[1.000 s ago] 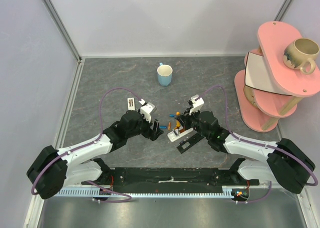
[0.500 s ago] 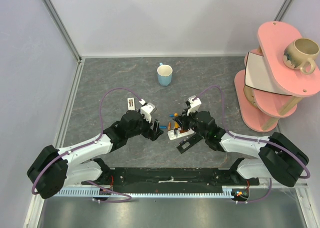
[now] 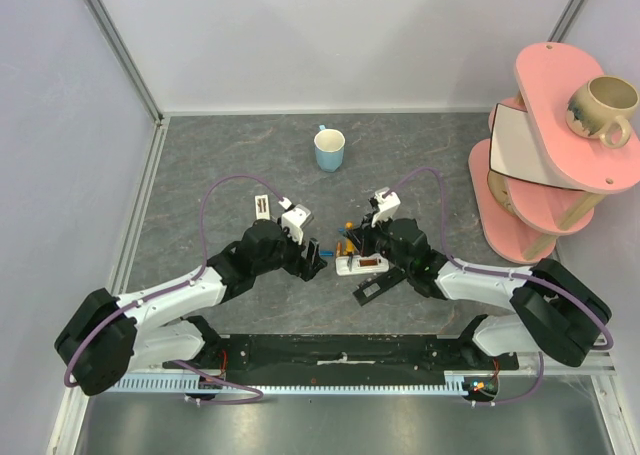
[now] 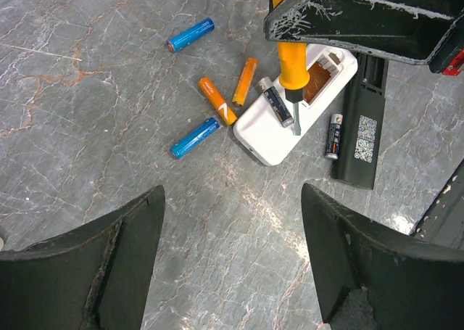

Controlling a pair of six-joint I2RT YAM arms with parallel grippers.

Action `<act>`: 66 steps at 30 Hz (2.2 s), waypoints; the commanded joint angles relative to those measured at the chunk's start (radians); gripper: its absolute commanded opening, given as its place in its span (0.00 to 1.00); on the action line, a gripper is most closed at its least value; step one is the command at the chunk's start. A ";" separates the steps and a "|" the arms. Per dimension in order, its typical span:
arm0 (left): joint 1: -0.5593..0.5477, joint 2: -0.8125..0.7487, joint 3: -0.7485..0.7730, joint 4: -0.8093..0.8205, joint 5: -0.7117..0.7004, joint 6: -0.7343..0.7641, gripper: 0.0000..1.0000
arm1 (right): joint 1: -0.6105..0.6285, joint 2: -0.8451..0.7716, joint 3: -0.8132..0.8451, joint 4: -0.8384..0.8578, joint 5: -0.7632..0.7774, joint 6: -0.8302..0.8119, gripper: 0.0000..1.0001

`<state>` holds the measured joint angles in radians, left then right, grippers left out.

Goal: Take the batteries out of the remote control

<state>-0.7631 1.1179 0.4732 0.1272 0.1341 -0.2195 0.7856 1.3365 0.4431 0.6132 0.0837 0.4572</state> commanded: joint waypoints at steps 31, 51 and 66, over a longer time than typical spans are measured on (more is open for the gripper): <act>0.004 0.026 0.038 0.017 0.016 0.008 0.80 | -0.057 0.017 0.059 0.094 0.044 0.051 0.00; 0.002 -0.430 -0.133 0.035 -0.290 -0.004 0.81 | 0.026 0.332 0.246 0.140 -0.347 0.227 0.02; -0.004 -0.494 -0.154 0.019 -0.341 -0.009 0.82 | 0.063 0.524 0.364 0.076 -0.360 0.299 0.46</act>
<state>-0.7635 0.6147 0.3027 0.1284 -0.1802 -0.2195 0.8406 1.8721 0.7864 0.7090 -0.2943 0.7658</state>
